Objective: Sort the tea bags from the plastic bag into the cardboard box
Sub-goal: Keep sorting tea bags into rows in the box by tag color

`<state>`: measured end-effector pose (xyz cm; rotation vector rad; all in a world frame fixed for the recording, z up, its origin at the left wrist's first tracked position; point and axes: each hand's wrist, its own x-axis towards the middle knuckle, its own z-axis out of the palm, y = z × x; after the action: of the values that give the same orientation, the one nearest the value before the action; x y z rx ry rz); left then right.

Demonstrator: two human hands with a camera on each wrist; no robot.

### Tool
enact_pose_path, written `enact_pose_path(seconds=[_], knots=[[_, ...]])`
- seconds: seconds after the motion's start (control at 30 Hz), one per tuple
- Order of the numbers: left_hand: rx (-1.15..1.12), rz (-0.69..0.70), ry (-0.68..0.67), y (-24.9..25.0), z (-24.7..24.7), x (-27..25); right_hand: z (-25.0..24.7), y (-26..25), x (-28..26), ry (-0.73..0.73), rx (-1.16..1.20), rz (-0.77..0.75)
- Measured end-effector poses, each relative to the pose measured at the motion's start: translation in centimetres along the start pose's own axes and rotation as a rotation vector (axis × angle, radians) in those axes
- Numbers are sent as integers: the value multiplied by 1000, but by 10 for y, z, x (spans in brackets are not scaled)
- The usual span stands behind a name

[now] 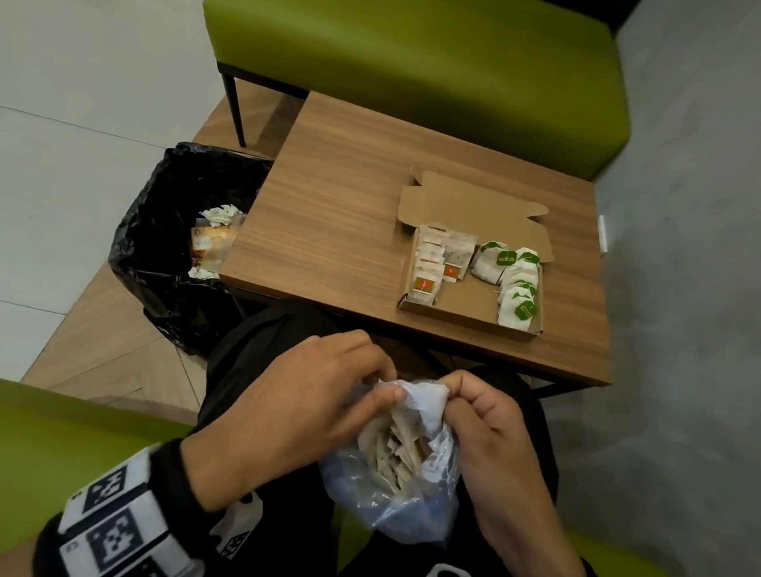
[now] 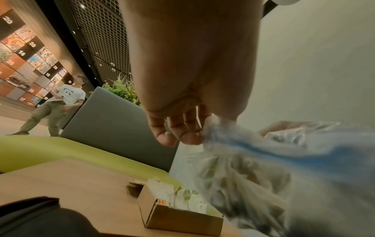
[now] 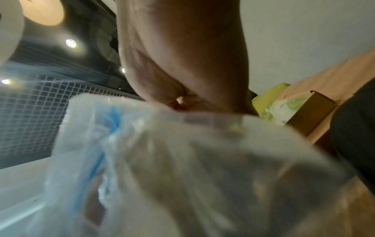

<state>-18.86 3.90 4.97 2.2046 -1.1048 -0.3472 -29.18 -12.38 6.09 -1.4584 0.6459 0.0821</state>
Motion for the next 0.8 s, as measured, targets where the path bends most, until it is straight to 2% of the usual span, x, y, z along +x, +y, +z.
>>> enact_pose_path(seconds=[0.07,0.13,0.23,0.33,0.4,0.5,0.63,0.8], knots=[[67,-13,1,2,4,6,0,0,3,38,-25,-28],[157,-41,48,4,8,11,-2,1,5,144,-113,-89],[299,-139,173,3,10,17,-9,0,-1,312,-405,-200],[376,-245,252,2,7,21,-6,0,-10,317,-701,-253],[329,-288,265,2,3,24,0,4,-9,314,-825,-286],[95,-362,249,-6,-1,28,3,9,8,360,-757,-263],[-176,-387,367,-13,-3,26,7,8,25,419,-713,-302],[-235,-430,496,-13,2,24,25,9,21,499,-1002,-468]])
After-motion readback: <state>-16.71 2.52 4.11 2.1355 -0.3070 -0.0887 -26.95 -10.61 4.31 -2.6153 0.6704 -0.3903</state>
